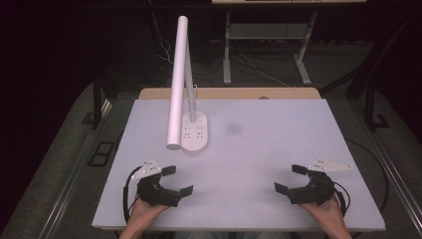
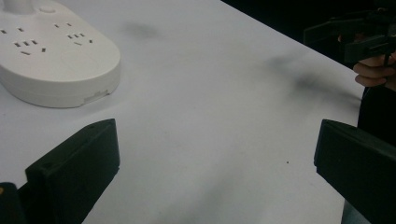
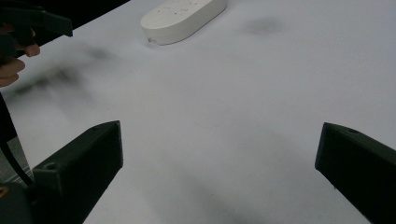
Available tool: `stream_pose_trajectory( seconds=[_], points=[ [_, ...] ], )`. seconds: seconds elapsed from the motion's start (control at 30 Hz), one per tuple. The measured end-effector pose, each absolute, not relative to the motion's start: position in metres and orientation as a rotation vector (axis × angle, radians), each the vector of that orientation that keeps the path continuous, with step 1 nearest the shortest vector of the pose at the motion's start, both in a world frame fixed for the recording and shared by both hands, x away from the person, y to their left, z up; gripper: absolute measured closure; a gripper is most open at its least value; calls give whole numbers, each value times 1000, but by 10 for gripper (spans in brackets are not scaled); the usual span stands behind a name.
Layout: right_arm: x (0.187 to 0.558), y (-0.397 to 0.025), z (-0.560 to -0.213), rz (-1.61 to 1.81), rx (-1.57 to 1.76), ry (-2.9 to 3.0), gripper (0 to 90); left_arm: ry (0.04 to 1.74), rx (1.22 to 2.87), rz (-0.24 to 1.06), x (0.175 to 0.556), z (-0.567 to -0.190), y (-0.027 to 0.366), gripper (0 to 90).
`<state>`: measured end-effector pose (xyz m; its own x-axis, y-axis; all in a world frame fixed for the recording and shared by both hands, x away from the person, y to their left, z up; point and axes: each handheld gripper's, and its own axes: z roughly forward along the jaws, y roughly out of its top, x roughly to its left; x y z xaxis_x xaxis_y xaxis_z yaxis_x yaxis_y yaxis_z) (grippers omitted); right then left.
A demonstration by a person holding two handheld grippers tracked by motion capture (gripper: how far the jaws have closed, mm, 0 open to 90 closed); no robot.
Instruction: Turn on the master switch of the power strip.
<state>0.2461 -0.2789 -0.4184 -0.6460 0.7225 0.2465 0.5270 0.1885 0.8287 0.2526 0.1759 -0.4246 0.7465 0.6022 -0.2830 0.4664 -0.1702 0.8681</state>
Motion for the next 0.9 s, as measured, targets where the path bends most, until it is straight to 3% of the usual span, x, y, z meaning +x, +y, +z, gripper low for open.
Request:
stream_pose_trajectory(
  seconds=[0.9],
  points=[
    [244, -282, -417, 1410, 1215, 2334, 3, 810, 1849, 105, 254, -422, 176, 0]
  ],
)
